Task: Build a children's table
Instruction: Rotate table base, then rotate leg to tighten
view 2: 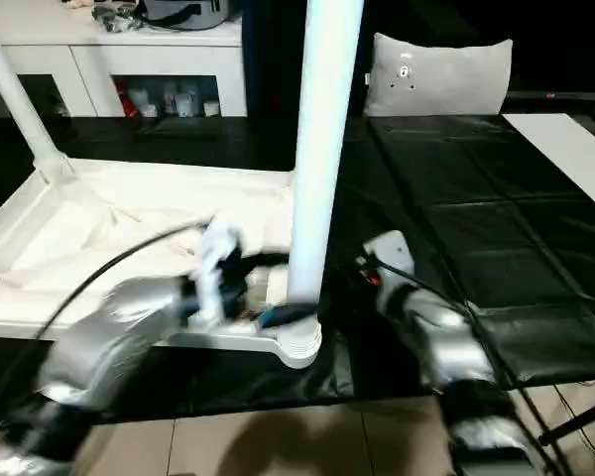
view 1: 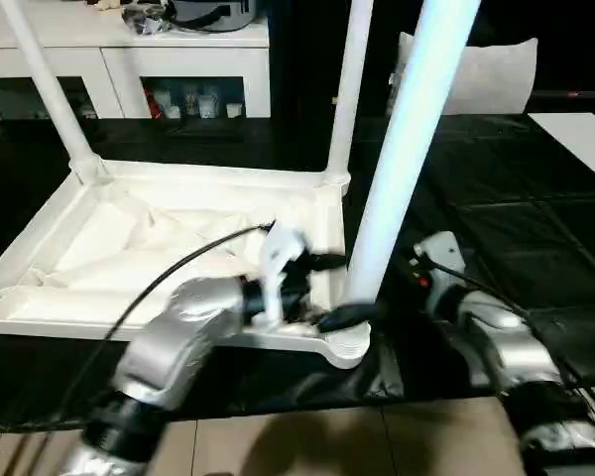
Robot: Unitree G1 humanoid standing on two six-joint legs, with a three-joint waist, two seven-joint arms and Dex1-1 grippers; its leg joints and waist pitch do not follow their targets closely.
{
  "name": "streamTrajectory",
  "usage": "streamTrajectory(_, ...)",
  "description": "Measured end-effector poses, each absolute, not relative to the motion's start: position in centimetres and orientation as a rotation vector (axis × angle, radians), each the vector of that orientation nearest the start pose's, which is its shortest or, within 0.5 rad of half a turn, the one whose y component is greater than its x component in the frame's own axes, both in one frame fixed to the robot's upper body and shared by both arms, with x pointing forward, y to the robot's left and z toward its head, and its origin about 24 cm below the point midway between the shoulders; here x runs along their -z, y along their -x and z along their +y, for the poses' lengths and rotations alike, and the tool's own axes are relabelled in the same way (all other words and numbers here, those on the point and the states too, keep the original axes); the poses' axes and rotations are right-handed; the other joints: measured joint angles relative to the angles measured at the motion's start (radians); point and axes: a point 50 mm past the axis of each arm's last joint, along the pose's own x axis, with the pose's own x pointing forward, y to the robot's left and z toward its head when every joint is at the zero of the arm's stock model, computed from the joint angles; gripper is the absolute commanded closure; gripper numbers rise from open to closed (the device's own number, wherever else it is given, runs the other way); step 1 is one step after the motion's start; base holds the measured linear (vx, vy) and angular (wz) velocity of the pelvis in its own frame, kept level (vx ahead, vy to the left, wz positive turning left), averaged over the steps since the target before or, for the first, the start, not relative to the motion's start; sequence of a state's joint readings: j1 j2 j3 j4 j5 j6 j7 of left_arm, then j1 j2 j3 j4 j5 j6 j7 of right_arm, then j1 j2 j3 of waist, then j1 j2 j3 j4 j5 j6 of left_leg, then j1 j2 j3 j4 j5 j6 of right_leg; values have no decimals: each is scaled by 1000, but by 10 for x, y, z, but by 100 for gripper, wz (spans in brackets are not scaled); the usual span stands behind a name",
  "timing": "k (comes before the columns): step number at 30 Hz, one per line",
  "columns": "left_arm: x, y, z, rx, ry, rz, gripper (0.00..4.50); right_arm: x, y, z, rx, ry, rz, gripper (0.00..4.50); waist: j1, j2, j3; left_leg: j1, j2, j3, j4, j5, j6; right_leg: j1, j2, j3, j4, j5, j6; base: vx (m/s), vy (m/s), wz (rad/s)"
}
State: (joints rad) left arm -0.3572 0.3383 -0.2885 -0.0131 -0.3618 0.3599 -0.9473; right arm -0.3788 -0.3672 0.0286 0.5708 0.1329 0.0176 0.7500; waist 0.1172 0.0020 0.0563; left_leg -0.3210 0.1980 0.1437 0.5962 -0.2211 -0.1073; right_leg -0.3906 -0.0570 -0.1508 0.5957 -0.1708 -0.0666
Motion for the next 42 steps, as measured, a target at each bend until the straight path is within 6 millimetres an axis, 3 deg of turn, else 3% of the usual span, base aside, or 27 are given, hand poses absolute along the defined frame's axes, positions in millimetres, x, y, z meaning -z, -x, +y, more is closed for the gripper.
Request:
streamTrajectory(4, -80, -281, 120, 1259, -205, 235, 31, -44, -296, -214, -765, 184, 280, 0, 5, 0, 0, -1, 0, 0, 0, 4, 7, 0, 0, 0, -1, 0, 1, 0, 0, 0)
streamTrajectory(7, -77, -290, 132, 1236, -349, 275, 49, -53, -287, -210, -856, 162, 274, 0, 8, -1, 0, -1, 0, 0, 0, 4, 8, 0, 0, -1, -2, 0, 1, 0, 0, 0)
streamTrajectory(19, -66, -295, 137, 1330, -447, 333, 140, -64, -264, -195, -1067, 144, 315, 0, 38, 0, -1, -3, 0, 0, -1, 4, 9, 0, 0, -2, -5, 0, 2, 0, 0, 0)
streamTrajectory(27, -61, -295, 134, 1390, -451, 355, 209, -63, -259, -196, -1093, 136, 349, 0, 41, 0, -1, -3, 0, 0, -1, 3, 9, 0, 0, -2, -6, 1, 2, 0, 0, 0)
streamTrajectory(36, -77, -289, 136, 1516, -368, 371, 283, -62, -259, -207, -1052, 194, 385, 0, 51, 2, -3, -4, 0, 0, -1, 3, 10, 0, 0, -2, -7, 1, 2, 0, 0, 0)
streamTrajectory(42, -59, -288, 136, 1504, -491, 421, 328, -59, -255, -209, -1069, 187, 403, 0, 51, 3, -3, -4, 0, 0, -1, 3, 10, 0, 0, -2, -8, 1, 3, 0, 0, 0)
